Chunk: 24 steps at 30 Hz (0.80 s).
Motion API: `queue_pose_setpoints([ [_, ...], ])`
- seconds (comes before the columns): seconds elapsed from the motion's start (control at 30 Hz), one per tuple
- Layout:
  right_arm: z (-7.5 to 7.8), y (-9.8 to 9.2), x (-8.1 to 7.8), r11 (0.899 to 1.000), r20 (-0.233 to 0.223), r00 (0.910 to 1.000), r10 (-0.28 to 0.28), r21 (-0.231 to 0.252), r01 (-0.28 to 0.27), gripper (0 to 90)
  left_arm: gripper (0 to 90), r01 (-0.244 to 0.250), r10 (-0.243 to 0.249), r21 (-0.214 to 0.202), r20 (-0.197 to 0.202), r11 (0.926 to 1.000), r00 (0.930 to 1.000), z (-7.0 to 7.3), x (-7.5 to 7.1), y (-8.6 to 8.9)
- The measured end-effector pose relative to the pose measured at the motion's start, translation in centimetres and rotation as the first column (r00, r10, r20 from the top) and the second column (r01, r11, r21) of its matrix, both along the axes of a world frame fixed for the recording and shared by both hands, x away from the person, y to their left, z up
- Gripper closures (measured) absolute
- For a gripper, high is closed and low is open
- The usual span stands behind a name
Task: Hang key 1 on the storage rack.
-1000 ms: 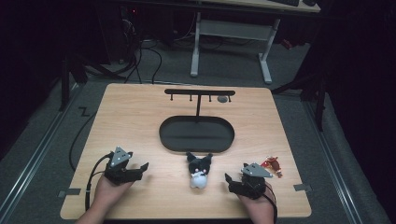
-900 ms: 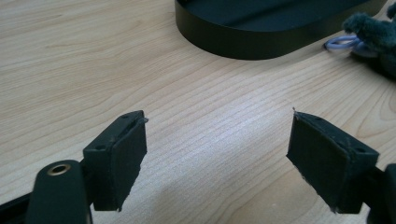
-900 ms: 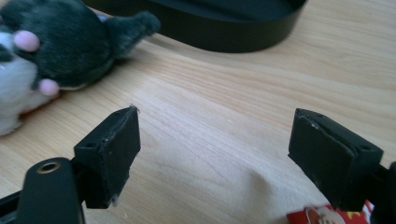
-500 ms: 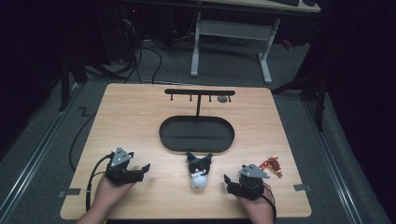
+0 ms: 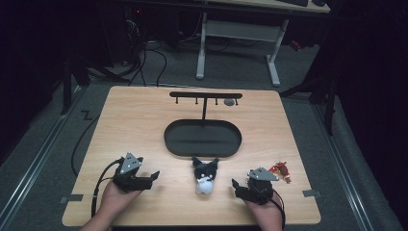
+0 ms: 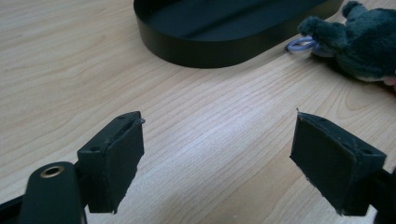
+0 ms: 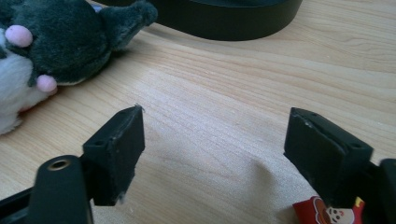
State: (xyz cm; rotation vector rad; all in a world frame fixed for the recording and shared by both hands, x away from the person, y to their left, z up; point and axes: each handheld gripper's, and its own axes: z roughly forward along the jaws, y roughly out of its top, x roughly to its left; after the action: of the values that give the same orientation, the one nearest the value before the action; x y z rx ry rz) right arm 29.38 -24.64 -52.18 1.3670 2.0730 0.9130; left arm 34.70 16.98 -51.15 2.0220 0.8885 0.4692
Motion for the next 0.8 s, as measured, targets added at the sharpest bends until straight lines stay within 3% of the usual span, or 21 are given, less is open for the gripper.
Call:
queue_pose_setpoints([
  [0.13, 0.4, 0.2, 0.2, 1.000, -0.018, 0.9998, -0.001, -0.025, 0.001, 20.9, 20.3, 0.018, -0.018, -0.011, 0.009, 0.9998, 0.9998, 0.2, -0.2, 0.0],
  [0.2, 0.9, 0.2, 0.5, 0.998, -0.029, 0.9995, -0.010, -0.060, 0.009, 21.4, 20.2, 0.033, -0.032, -0.007, 0.023, 0.9994, 0.9992, 0.3, -0.5, -0.2],
  [0.47, 0.7, 0.6, 1.1, 0.999, -0.109, 0.9936, -0.029, -0.042, 0.025, 22.4, 19.6, 0.035, -0.035, -0.002, 0.021, 0.9994, 0.9992, 0.3, -0.5, -0.2],
  [0.53, 0.9, 0.7, 1.4, 0.998, -0.158, 0.9869, -0.033, -0.057, 0.025, 23.5, 19.6, 0.036, -0.036, 0.002, 0.010, 0.9994, 0.9993, 0.2, -0.3, -0.2],
  [0.6, 1.2, 0.9, 1.6, 0.997, -0.178, 0.9834, -0.033, -0.075, 0.020, 24.1, 19.6, 0.038, -0.038, -0.017, 0.007, 0.9991, 0.9993, 0.2, -0.1, -0.4],
  [0.8, 1.9, 1.3, 2.1, 0.993, -0.244, 0.9694, -0.024, -0.117, -0.005, 23.9, 19.6, 0.050, -0.050, -0.015, 0.014, 0.9986, 0.9987, 0.2, 0.0, -0.6],
])
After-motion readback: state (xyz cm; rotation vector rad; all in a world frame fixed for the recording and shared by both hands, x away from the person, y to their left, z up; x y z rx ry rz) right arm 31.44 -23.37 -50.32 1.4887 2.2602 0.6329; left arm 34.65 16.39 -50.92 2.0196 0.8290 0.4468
